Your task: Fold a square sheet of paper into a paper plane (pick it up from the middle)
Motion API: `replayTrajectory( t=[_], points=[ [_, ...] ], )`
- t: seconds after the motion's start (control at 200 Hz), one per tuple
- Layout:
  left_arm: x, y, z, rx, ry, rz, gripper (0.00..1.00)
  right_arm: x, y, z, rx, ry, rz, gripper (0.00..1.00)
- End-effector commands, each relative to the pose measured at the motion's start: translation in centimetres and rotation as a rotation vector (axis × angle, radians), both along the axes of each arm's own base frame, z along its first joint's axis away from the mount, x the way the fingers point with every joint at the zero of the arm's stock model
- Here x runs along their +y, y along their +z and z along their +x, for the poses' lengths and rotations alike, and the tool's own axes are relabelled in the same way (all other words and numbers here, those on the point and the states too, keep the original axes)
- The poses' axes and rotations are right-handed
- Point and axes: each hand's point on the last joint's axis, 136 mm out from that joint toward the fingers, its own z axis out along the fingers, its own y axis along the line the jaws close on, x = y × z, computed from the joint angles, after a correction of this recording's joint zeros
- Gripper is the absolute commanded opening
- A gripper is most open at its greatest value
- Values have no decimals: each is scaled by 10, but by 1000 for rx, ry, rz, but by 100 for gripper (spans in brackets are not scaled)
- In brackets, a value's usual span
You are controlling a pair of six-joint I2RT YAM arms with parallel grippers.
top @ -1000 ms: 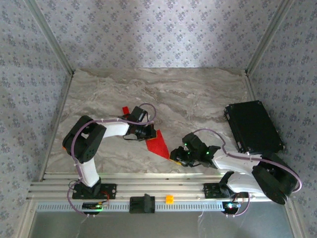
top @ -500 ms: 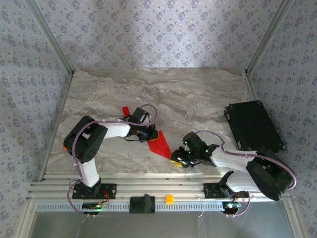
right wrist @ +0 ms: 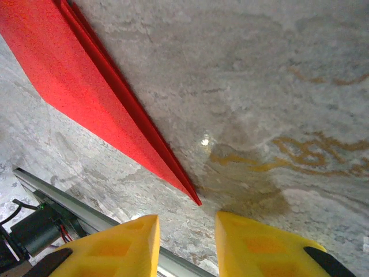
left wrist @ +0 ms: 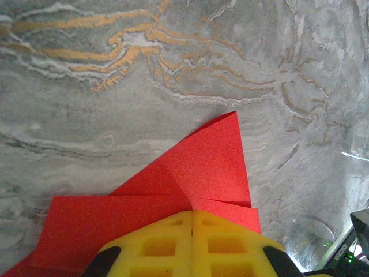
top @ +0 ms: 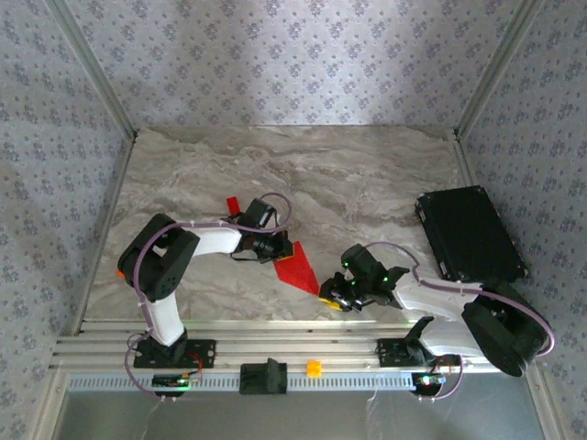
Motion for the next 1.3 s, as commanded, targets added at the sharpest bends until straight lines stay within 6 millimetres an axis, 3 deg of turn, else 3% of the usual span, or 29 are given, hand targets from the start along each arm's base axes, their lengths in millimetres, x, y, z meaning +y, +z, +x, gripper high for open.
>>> replayTrajectory(
  t=[0.0,0.2,0.48,0.835,1.059,1.159,1.294],
  points=[
    [18,-33,-21,91,3,109,5,-1,-6,0,29,-19,-4,32],
    [6,-28,-31,134,-23,35,6,-2,-15,0,47,-32,-8,32],
    [7,-34,-43,159,-22,47,6,-3,-15,2,38,-37,-5,31],
    [8,-34,-39,148,-16,63,6,14,22,19,-130,12,104,33],
    [7,-31,-37,138,-14,62,6,15,26,24,-177,34,112,35],
    [6,-27,-35,135,-12,62,6,17,29,24,-189,53,125,31],
    [5,-21,-31,117,-9,60,6,15,29,25,-211,64,121,19]
  ],
)
